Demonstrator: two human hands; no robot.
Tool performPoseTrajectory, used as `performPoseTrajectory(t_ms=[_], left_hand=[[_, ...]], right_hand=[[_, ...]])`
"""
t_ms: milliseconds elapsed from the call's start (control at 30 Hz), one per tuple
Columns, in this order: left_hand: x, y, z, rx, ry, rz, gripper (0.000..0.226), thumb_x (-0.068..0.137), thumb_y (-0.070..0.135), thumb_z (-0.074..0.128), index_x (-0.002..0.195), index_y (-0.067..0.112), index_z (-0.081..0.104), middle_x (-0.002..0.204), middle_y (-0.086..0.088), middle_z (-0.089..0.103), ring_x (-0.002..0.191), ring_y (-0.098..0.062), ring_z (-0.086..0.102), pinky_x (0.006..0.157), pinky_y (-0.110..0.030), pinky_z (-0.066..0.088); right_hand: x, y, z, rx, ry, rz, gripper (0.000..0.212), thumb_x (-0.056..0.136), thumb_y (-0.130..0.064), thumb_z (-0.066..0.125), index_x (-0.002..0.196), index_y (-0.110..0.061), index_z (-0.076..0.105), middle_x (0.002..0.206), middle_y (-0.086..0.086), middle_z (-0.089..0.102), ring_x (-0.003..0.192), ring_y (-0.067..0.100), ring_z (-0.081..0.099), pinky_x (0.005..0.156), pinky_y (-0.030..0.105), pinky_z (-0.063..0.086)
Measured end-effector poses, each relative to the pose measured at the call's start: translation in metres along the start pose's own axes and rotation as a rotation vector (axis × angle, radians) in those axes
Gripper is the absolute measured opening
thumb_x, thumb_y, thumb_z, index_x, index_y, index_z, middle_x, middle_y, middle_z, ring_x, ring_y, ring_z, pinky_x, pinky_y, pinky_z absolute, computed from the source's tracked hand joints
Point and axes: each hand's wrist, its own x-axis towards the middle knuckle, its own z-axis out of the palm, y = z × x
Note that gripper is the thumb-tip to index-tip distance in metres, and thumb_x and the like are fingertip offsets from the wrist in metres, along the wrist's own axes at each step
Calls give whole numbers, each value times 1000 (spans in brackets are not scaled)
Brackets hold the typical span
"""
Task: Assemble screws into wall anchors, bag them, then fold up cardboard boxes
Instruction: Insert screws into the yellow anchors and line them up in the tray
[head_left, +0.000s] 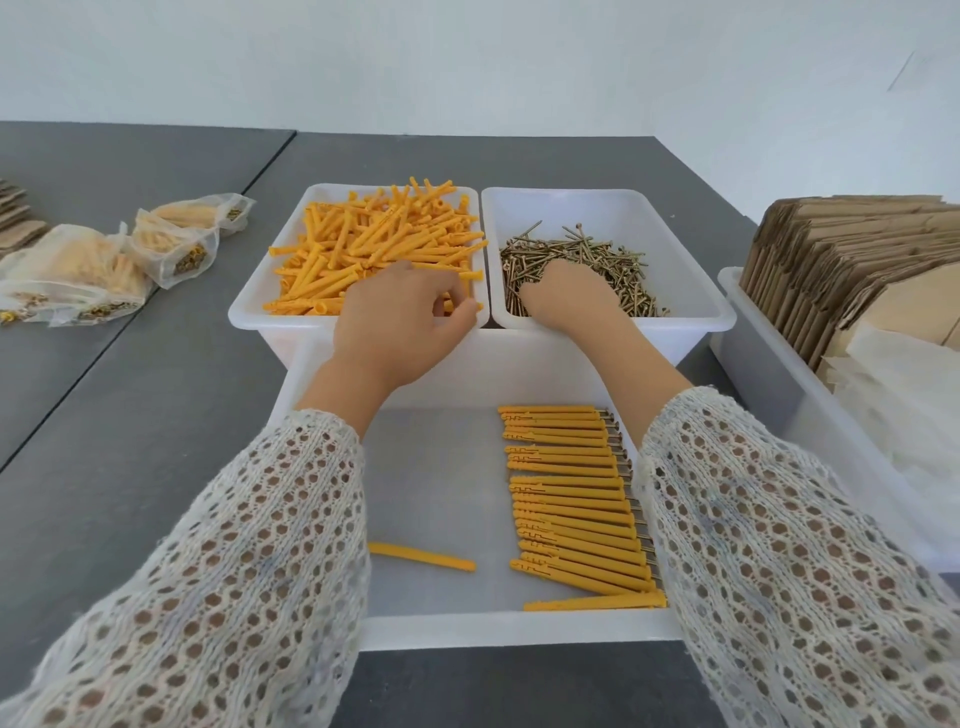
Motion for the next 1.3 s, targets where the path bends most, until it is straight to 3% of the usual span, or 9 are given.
performPoseTrajectory(t_ms=[133,233,367,600,700,800,900,1033,1300], left_hand=[[0,3,4,-10,-15,49,22,87,45,49,94,31,64,74,11,60,77,-10,51,54,-25,30],[1,7,7,-50,-6,51,16,91,38,54,104,30,60,75,11,59,74,-10,52,53,-26,35],[2,15,11,-66,12,81,12,96,30,54,98,24,63,78,11,54,74,-12,52,53,-28,38],[3,15,12,-114,146,60,19,102,26,47,103,17,63,93,6,52,86,-14,50,54,-31,40],[5,17,10,-156,265,50,26,106,26,41,106,10,62,101,-3,53,88,-17,50,52,-29,37],[6,20,6,-323,305,73,27,108,25,36,101,8,56,89,0,56,73,-16,50,53,-35,41],[5,20,4,-373,280,67,30,109,30,33,99,10,53,69,4,52,57,-15,49,49,-35,38],[4,17,5,-220,229,68,32,108,30,34,97,10,56,64,8,45,54,-12,39,47,-29,22],[6,14,9,-235,205,-11,31,107,28,41,88,8,55,76,-2,52,69,-21,46,58,-37,33]], right_hand=[[0,4,1,136,158,-75,5,87,-11,46,84,-10,48,79,3,50,71,22,46,56,32,35],[-1,5,0,322,240,-184,20,84,0,47,102,-3,54,86,7,55,75,22,50,67,35,43],[-9,-4,1,524,233,-278,19,82,1,52,98,-8,56,69,0,53,59,10,50,54,15,41],[-8,-5,-3,585,16,-226,14,88,3,51,95,0,63,65,8,65,53,8,60,60,20,53],[-10,-9,0,578,90,-222,12,94,1,49,91,-2,60,81,17,67,60,17,60,68,30,54],[-11,-16,0,701,312,-161,12,95,-3,48,90,-5,59,89,19,68,74,23,59,77,36,52],[-18,-21,-8,980,478,-94,14,95,-3,49,87,-7,59,74,12,66,59,15,54,64,30,48],[-25,-26,-20,1307,504,-65,15,98,-1,46,87,-3,57,61,7,61,42,11,46,46,24,43],[-32,-34,-19,1451,378,-65,14,99,-1,46,89,-1,56,59,9,60,40,12,43,45,25,42]])
